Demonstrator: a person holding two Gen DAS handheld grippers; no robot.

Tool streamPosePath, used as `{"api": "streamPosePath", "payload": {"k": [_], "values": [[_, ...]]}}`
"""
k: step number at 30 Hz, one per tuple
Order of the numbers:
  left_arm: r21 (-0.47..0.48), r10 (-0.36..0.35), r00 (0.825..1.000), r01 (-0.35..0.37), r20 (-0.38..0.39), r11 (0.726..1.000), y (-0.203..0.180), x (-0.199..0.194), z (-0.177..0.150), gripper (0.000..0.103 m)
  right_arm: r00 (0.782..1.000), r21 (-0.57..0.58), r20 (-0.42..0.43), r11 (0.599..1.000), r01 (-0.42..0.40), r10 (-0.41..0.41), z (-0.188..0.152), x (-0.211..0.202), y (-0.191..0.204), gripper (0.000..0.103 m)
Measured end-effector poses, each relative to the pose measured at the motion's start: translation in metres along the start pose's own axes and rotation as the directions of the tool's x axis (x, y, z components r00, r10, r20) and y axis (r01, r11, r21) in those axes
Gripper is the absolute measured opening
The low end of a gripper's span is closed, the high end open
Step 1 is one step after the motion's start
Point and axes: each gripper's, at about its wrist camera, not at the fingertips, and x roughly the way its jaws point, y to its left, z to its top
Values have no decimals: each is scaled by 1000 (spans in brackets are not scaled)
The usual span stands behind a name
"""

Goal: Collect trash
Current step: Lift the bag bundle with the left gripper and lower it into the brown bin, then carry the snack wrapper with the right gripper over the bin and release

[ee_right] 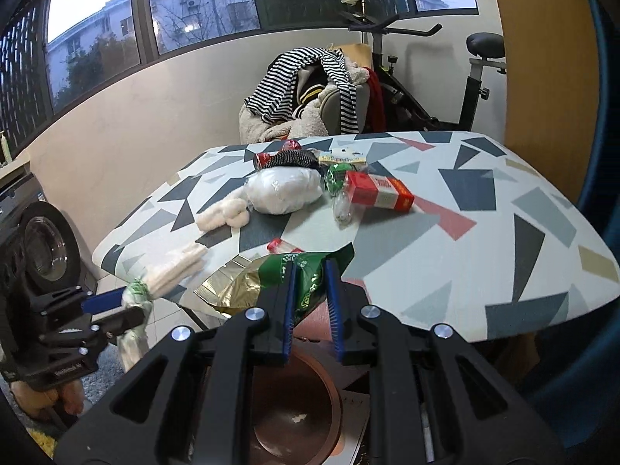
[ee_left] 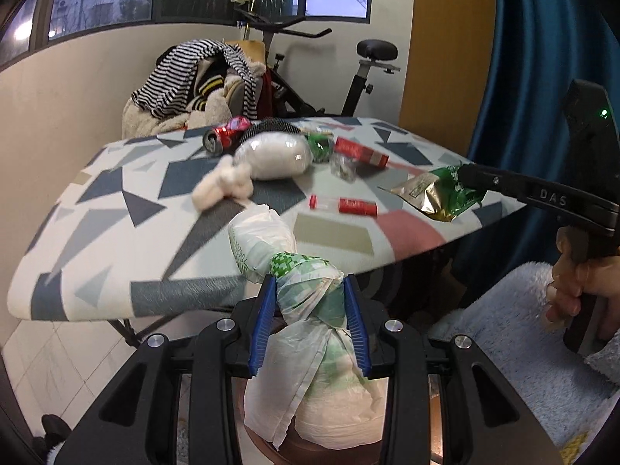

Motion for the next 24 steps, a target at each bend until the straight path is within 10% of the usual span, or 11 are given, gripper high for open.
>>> {"api": "streamPosePath", "payload": {"k": [15,19,24], "values": [[15,-144,962,152,-233,988,-26,72,-35,37,1000,52,-11,999,16,-16,-23,7,-17,18],[11,-138,958,145,-251,989,-27,82,-38,78,1000,55,-18,998,12,-11,-26,8,-20,18],[4,-60,984,62,-168,998,-15,66,-26,95,999,40,-40,999,-2,4,-31,14,-19,19]]}}
